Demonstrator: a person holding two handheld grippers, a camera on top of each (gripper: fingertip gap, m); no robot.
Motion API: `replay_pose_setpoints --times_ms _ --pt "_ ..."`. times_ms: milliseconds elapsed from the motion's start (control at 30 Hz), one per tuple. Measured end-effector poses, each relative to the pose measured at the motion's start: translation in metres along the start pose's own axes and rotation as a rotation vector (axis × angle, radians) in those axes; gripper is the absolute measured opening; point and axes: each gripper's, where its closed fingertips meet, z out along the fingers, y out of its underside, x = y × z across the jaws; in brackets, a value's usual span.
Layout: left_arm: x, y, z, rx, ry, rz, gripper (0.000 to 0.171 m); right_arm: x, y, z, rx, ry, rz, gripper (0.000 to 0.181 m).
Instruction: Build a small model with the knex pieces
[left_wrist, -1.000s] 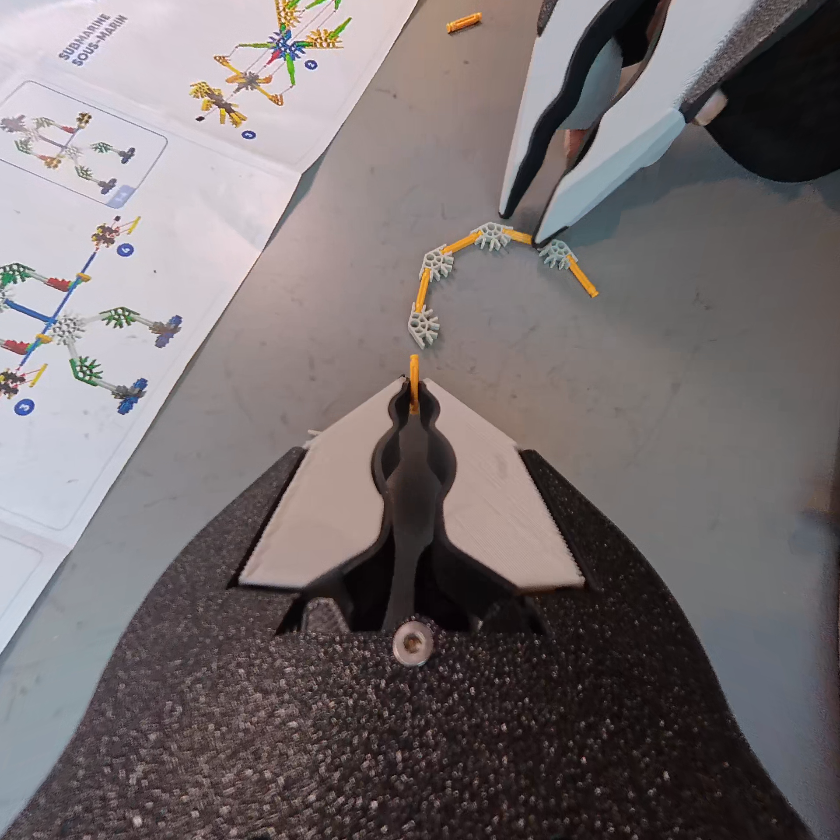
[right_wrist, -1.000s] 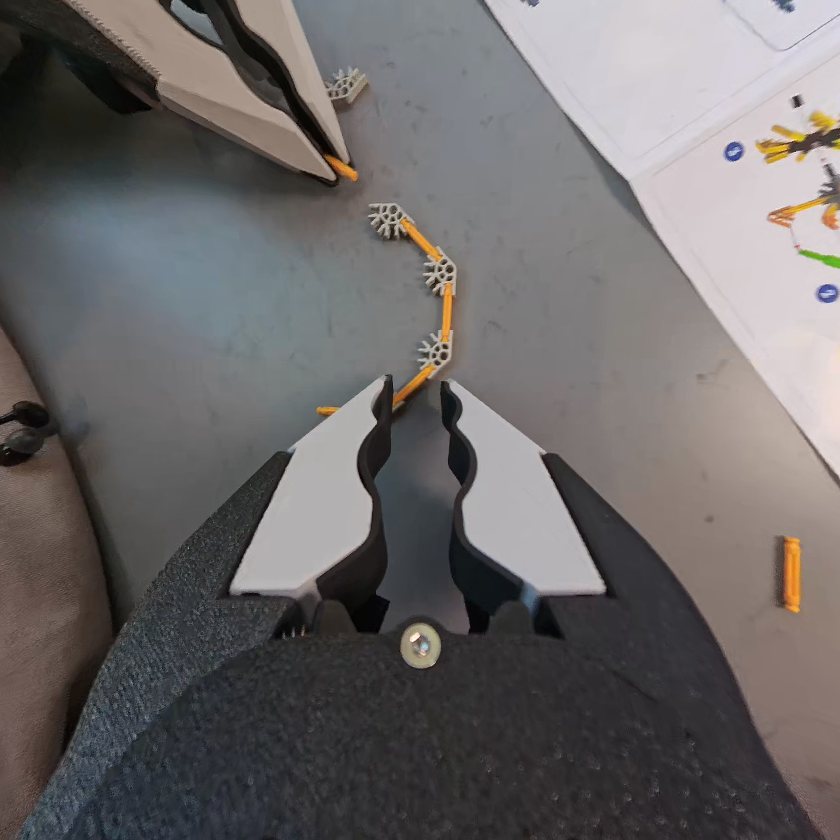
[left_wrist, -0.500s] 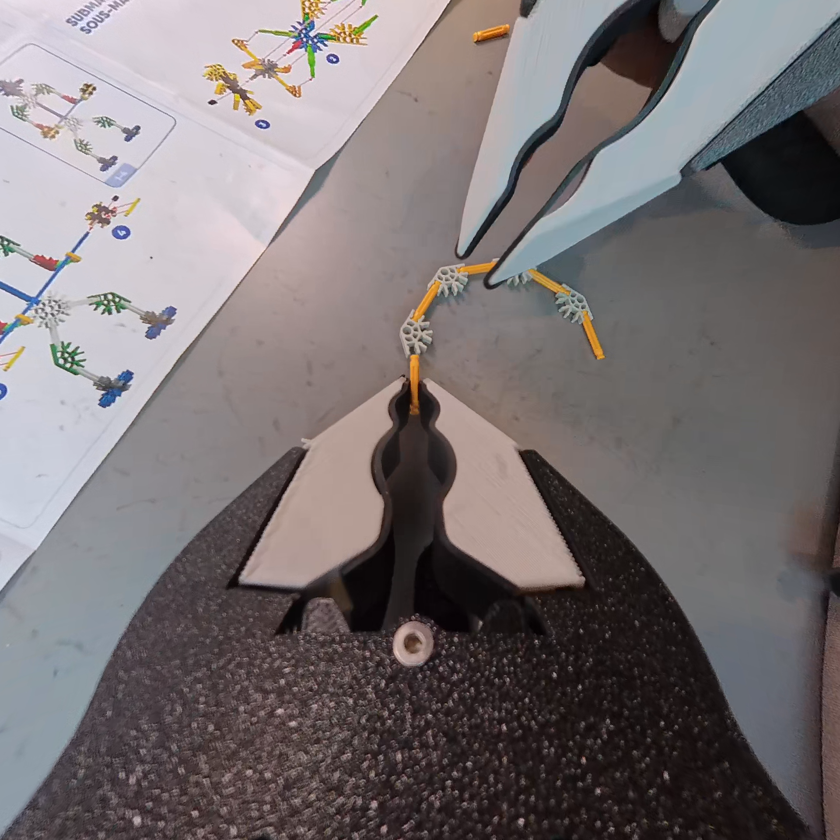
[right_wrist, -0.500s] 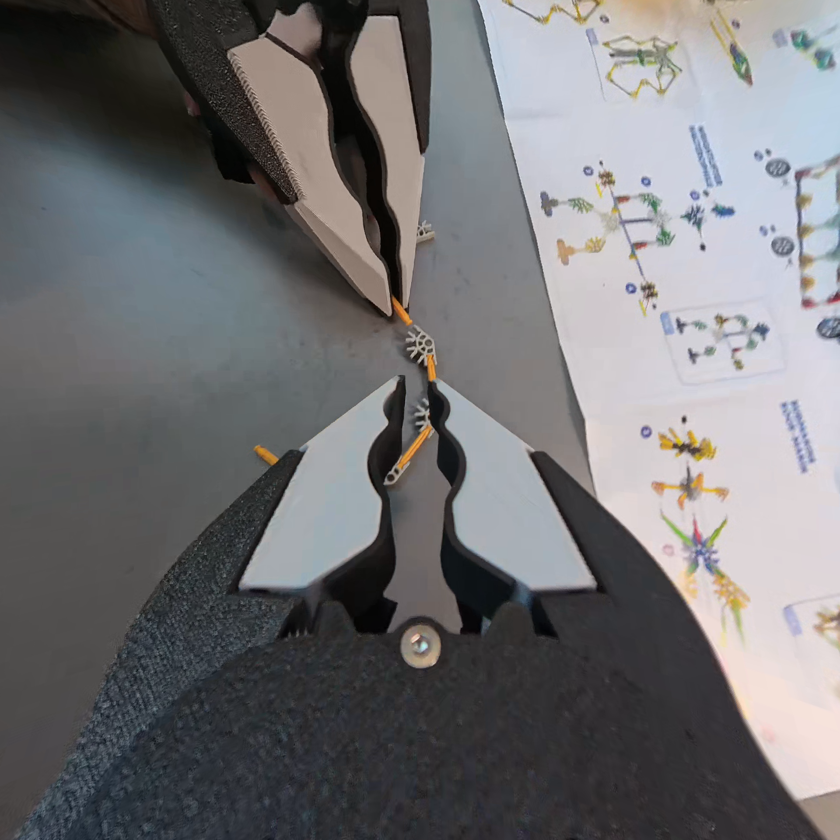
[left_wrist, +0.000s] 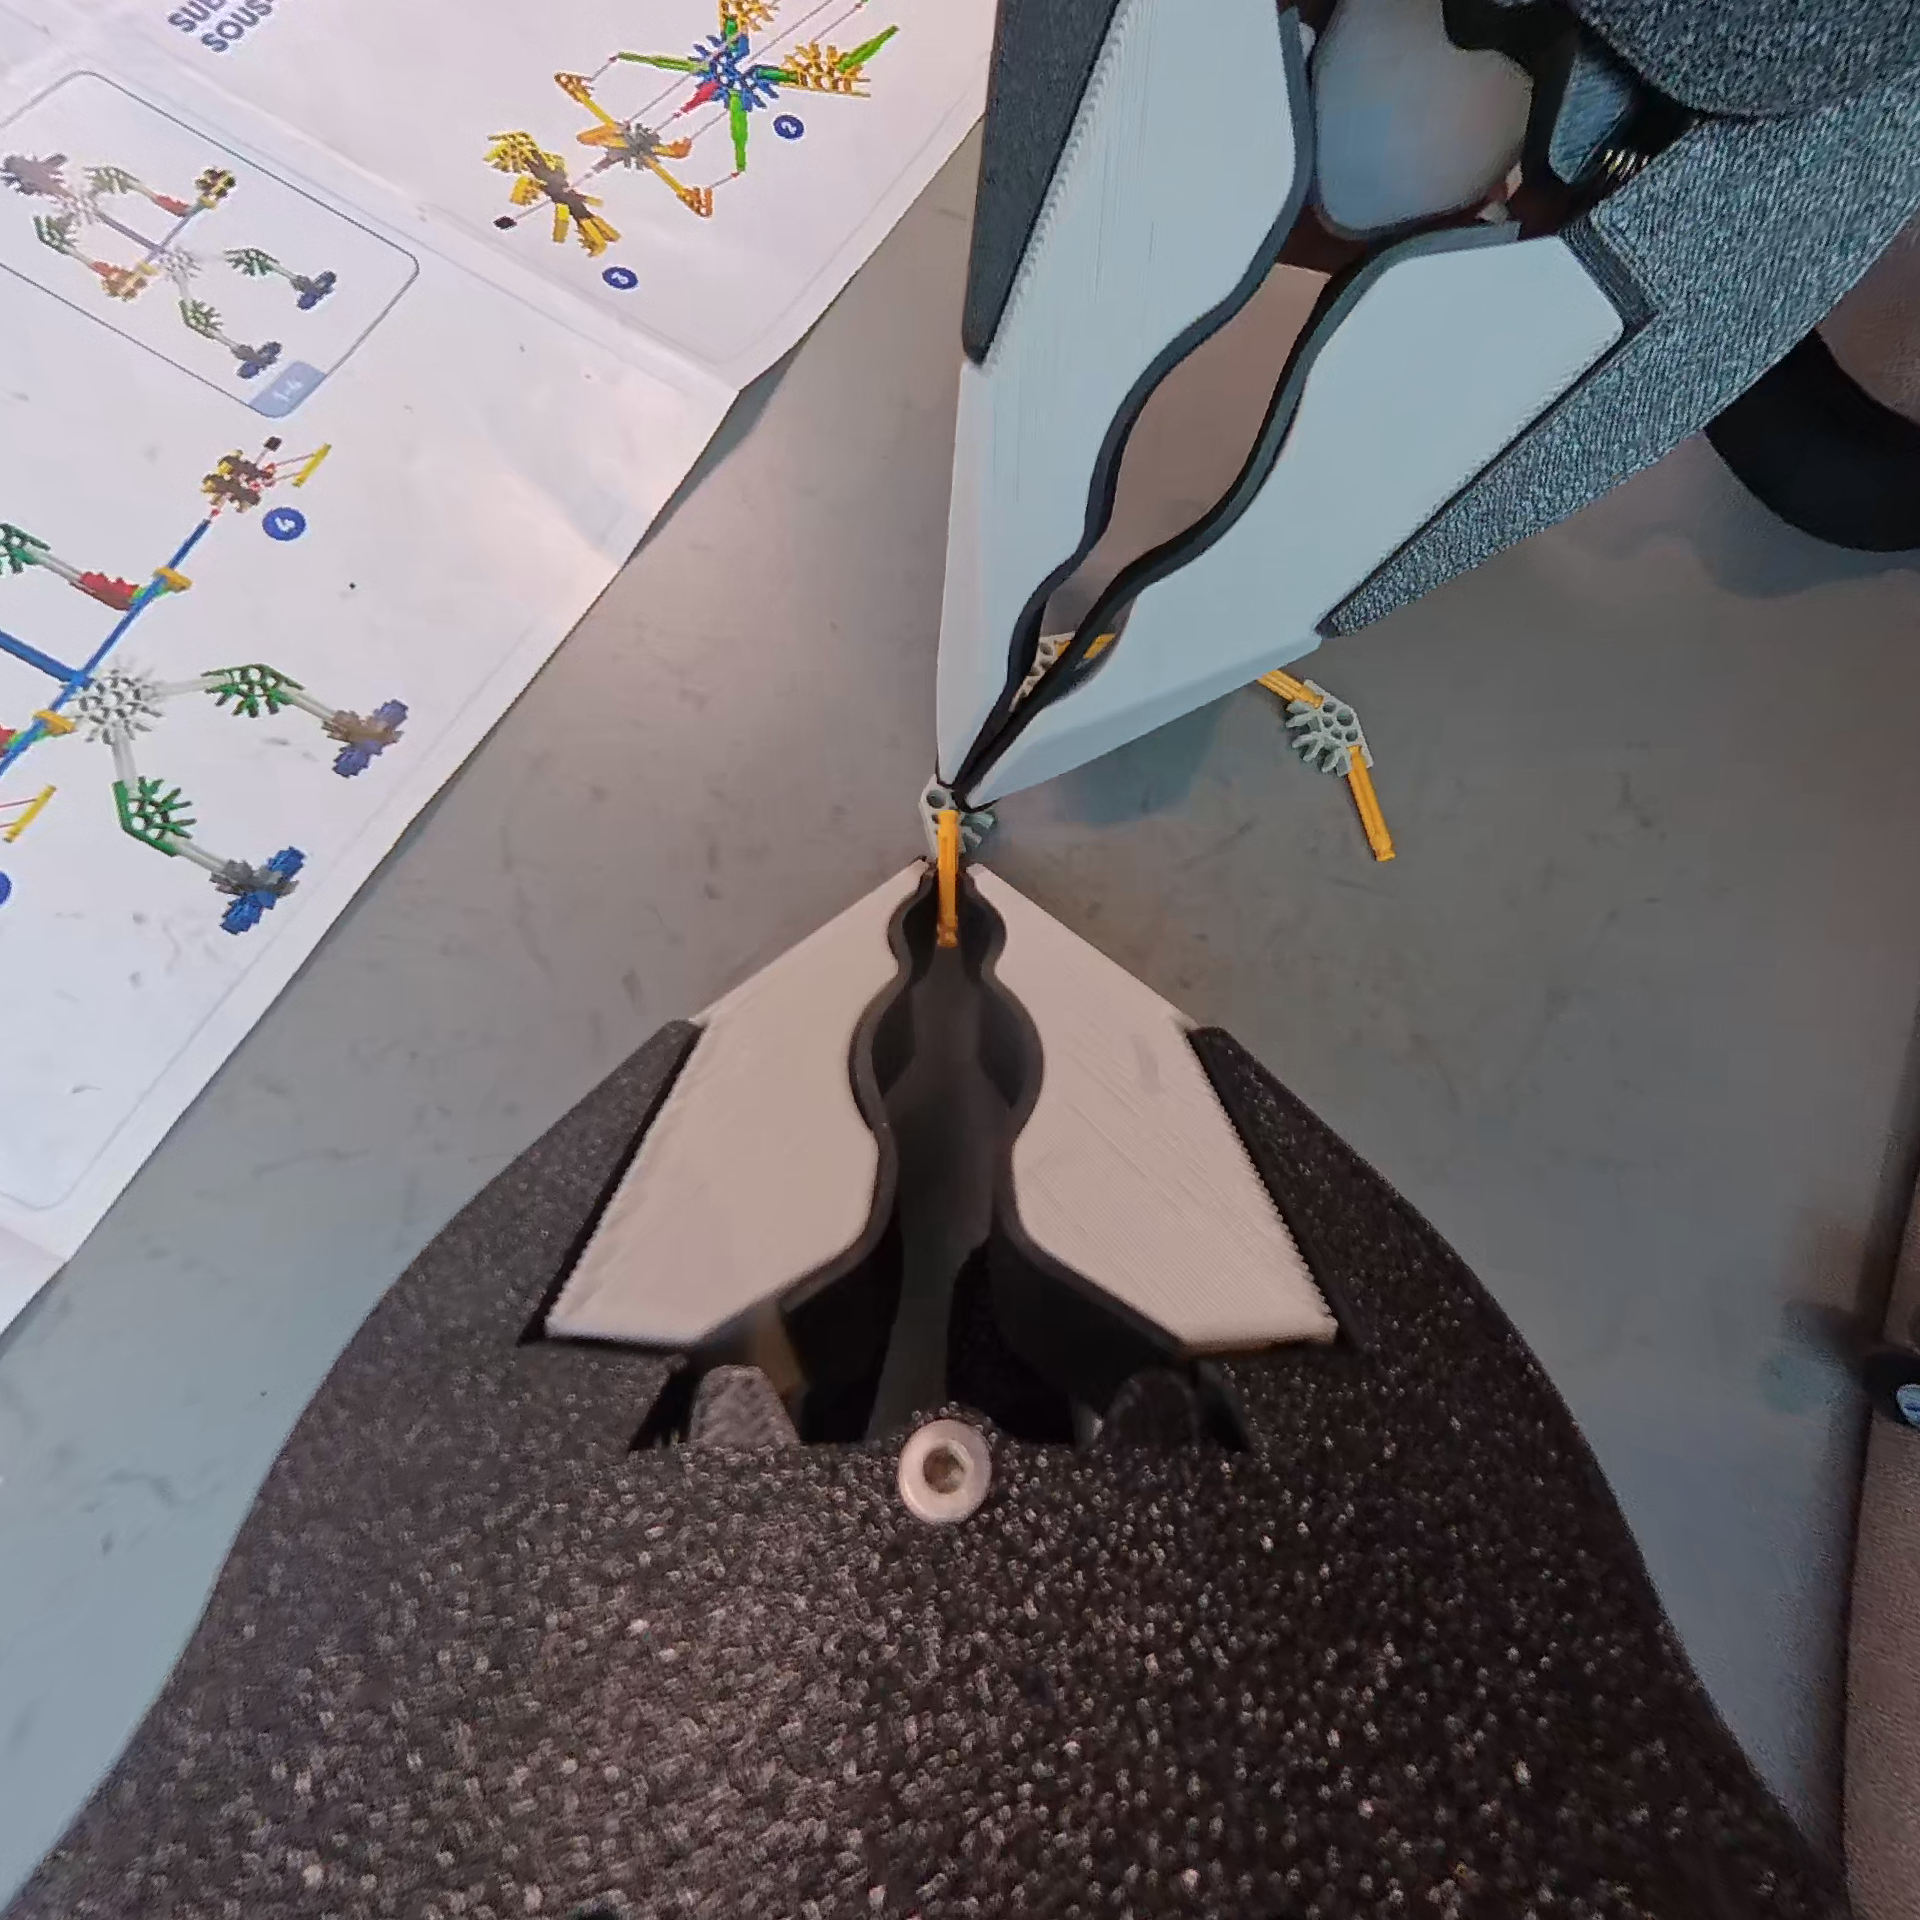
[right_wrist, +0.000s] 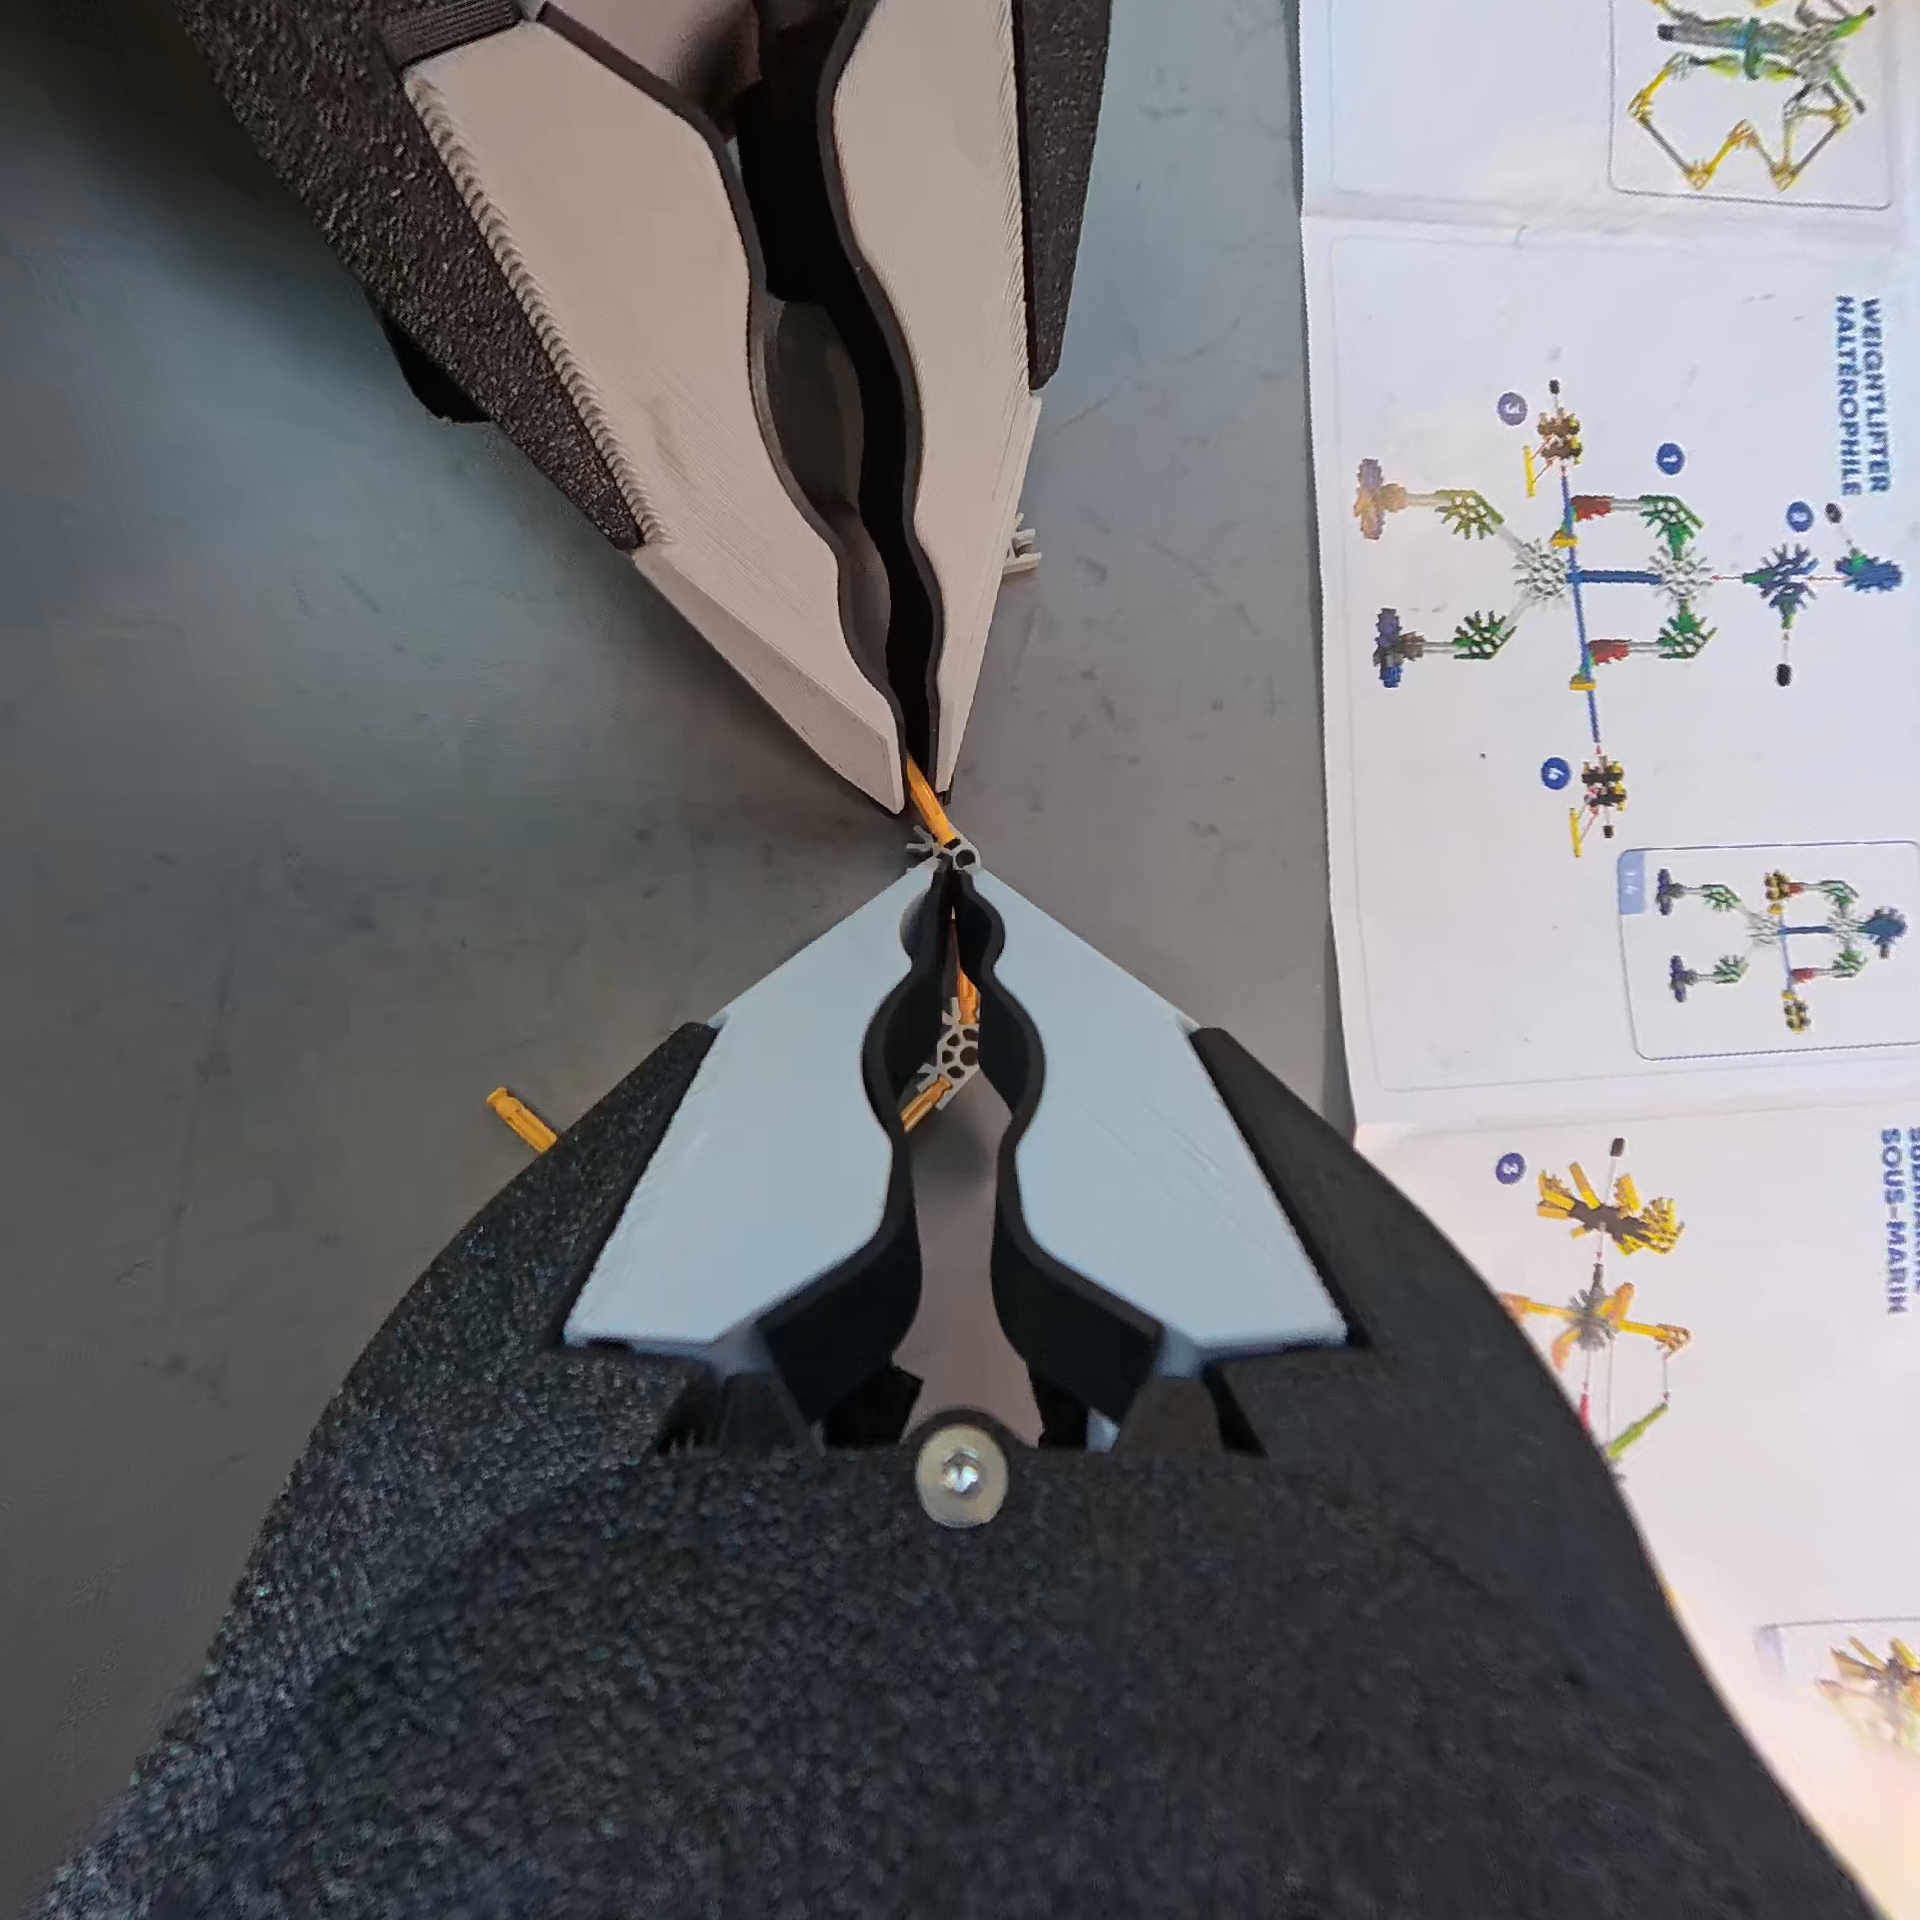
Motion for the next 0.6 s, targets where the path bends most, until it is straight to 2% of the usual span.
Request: replay_pose_setpoints --times_ms 267,400,500,600 --pt "0.0 0.001 0.0 -0.058 -0.035 -0.011 0.003 0.0 0.0 0.0 -0.072 -0.036 0.007 0.0" --pt "0.0 0.001 0.0 -0.087 -0.053 -0.014 0.003 0.005 -0.003 -0.003 -0.032 -0.005 -0.001 0.0" --pt "0.0 0.001 0.0 -0.089 -0.049 -0.023 0.003 0.004 -0.011 -0.009 0.028 -0.024 0.008 0.0" --pt "0.0 0.001 0.0 -0.09 -0.046 -0.03 0.003 0.0 -0.013 -0.004 0.029 -0.037 -0.006 0.0"
